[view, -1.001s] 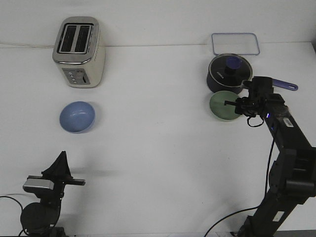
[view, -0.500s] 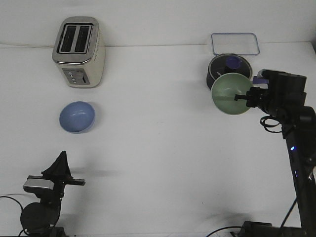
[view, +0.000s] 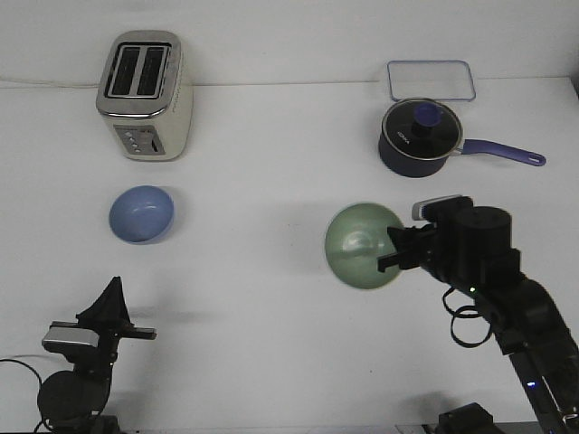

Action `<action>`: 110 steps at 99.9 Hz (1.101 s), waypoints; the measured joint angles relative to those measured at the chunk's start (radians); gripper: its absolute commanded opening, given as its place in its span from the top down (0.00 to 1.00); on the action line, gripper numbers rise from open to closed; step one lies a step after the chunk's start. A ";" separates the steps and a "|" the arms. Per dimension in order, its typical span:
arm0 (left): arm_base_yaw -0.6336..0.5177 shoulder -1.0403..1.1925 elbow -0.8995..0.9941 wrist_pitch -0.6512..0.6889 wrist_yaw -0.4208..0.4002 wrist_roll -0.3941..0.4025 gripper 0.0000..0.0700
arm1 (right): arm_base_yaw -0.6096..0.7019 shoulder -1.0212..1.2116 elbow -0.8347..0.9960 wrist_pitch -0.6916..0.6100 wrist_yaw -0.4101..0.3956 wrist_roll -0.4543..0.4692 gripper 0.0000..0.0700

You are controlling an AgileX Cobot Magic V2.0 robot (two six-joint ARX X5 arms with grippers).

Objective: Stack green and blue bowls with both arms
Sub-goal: 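Carry the green bowl toward the table center and set it down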

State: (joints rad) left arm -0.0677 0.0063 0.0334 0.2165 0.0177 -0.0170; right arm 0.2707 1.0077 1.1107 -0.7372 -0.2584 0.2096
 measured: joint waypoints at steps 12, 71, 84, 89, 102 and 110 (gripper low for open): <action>0.000 0.000 0.000 0.000 0.000 0.000 0.98 | 0.107 0.005 -0.136 0.063 0.029 0.059 1.00; 0.000 0.000 0.000 -0.016 0.000 0.000 0.98 | 0.350 0.346 -0.267 0.288 0.105 0.140 1.00; 0.000 0.000 0.000 -0.016 0.000 -0.022 0.98 | 0.358 0.398 -0.267 0.289 0.102 0.140 0.89; 0.000 0.000 0.000 -0.016 0.000 -0.032 0.98 | 0.360 0.401 -0.267 0.295 0.101 0.142 0.70; 0.000 0.000 0.000 -0.016 0.000 -0.079 0.98 | 0.362 0.400 -0.267 0.295 0.102 0.143 0.46; 0.000 0.000 0.000 -0.016 0.000 -0.128 0.98 | 0.348 0.377 -0.266 0.284 0.101 0.143 0.44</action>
State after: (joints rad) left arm -0.0677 0.0063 0.0338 0.2008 0.0177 -0.1448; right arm 0.6182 1.3849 0.8444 -0.4534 -0.1574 0.3523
